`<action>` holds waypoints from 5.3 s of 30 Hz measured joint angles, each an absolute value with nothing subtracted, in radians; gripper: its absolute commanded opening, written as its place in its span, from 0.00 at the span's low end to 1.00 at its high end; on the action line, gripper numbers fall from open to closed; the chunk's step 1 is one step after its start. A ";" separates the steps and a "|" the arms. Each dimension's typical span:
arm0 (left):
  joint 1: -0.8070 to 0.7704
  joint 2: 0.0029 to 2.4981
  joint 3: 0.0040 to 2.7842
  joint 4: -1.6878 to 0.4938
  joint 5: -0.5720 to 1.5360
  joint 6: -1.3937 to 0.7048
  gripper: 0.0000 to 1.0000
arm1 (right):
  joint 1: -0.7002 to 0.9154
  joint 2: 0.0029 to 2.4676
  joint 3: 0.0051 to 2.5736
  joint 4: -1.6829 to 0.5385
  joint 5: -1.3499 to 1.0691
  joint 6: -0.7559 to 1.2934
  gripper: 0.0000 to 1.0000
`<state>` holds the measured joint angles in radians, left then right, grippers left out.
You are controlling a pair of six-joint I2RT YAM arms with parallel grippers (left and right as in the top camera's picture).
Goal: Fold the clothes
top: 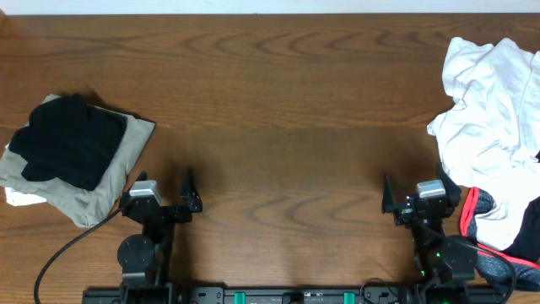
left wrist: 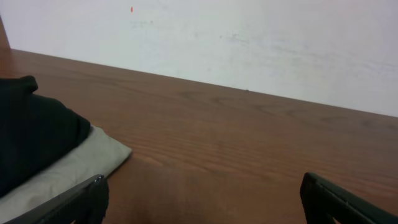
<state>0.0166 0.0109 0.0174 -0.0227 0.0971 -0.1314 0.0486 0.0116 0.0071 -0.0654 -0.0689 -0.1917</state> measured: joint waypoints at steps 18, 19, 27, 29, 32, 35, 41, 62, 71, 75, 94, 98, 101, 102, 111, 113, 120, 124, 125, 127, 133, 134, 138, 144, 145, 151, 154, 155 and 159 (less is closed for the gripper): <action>0.017 0.011 0.017 -0.023 0.097 -0.131 0.98 | 0.049 0.012 0.007 -0.066 -0.069 -0.192 0.99; 0.017 0.011 0.017 -0.023 0.097 -0.131 0.98 | 0.049 0.012 0.007 -0.065 -0.069 -0.192 0.99; 0.017 0.011 0.017 -0.023 0.097 -0.131 0.98 | 0.049 0.012 0.007 -0.065 -0.069 -0.192 0.99; 0.017 0.011 0.017 -0.023 0.097 -0.131 0.98 | 0.049 0.012 0.007 -0.065 -0.069 -0.192 0.99; 0.017 0.011 0.017 -0.023 0.097 -0.131 0.98 | 0.049 0.012 0.007 -0.065 -0.069 -0.192 0.99; 0.017 0.011 0.017 -0.023 0.097 -0.131 0.98 | 0.049 0.012 0.007 -0.065 -0.069 -0.192 0.99; 0.017 0.011 0.017 -0.023 0.097 -0.131 0.98 | 0.049 0.012 0.007 -0.065 -0.069 -0.192 0.99; 0.017 0.011 0.017 -0.023 0.097 -0.131 0.98 | 0.049 0.012 0.007 -0.065 -0.069 -0.192 0.99; 0.017 0.011 0.017 -0.023 0.097 -0.131 0.98 | 0.049 0.012 0.007 -0.065 -0.069 -0.192 0.99; 0.017 0.011 0.017 -0.023 0.097 -0.131 0.98 | 0.049 0.012 0.007 -0.065 -0.069 -0.192 0.99; 0.017 0.011 0.024 -0.036 0.098 -0.131 0.98 | 0.049 0.012 0.007 -0.065 -0.075 -0.105 0.99; 0.017 0.019 0.060 -0.115 0.109 -0.132 0.98 | 0.049 0.012 0.012 -0.085 -0.071 -0.087 0.99; 0.017 0.054 0.090 -0.196 0.121 -0.134 0.98 | 0.049 0.014 0.031 -0.125 -0.057 -0.082 0.99; 0.017 0.078 0.107 -0.223 0.126 -0.134 0.98 | 0.049 0.019 0.044 -0.148 -0.051 -0.080 0.99; 0.017 0.362 0.480 -0.462 0.132 -0.134 0.98 | 0.049 0.223 0.295 -0.384 0.020 -0.057 0.99; 0.017 0.441 0.586 -0.545 0.133 -0.134 0.98 | 0.049 0.304 0.369 -0.441 0.033 -0.044 0.99; 0.017 0.637 0.889 -0.835 0.136 -0.134 0.98 | 0.049 0.656 0.683 -0.732 0.041 -0.002 0.99; 0.017 0.662 0.967 -0.879 0.141 -0.134 0.98 | 0.049 0.807 0.837 -0.811 -0.006 0.007 0.99; 0.017 0.661 0.971 -0.882 0.143 -0.134 0.98 | 0.049 0.830 0.864 -0.814 -0.014 0.008 0.99; 0.017 0.659 0.973 -0.887 0.143 -0.134 0.98 | 0.049 0.864 0.907 -0.799 -0.024 0.011 0.99; 0.017 0.661 0.973 -0.891 0.143 -0.134 0.98 | 0.021 0.963 0.937 -0.793 0.115 0.065 0.99; 0.017 0.661 0.973 -0.892 0.144 -0.134 0.98 | 0.002 1.000 0.937 -0.797 0.146 0.072 0.99; 0.017 0.661 0.973 -0.894 0.144 -0.134 0.98 | -0.094 1.173 0.937 -0.792 0.239 0.089 0.99; 0.017 0.661 0.973 -0.902 0.144 -0.134 0.98 | -0.219 1.406 0.937 -0.783 0.294 0.101 0.83; 0.017 0.661 0.973 -0.902 0.144 -0.134 0.98 | -0.229 1.441 0.937 -0.781 0.297 0.106 0.79; 0.017 0.661 0.973 -0.906 0.144 -0.134 0.98 | -0.236 1.542 0.937 -0.776 0.300 0.110 0.71; 0.017 0.661 0.973 -0.909 0.147 -0.134 0.98 | -0.257 1.565 0.937 -0.743 0.299 0.112 0.74; 0.017 0.661 0.973 -0.910 0.147 -0.134 0.98 | -0.266 1.573 0.937 -0.727 0.300 0.113 0.75; 0.017 0.661 0.973 -0.917 0.147 -0.134 0.98 | -0.277 1.607 0.937 -0.688 0.299 0.115 0.75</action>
<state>0.0166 0.6613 0.9730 -0.9169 0.1471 -0.1345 -0.2768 1.6070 0.9367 -0.6884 0.2993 0.1146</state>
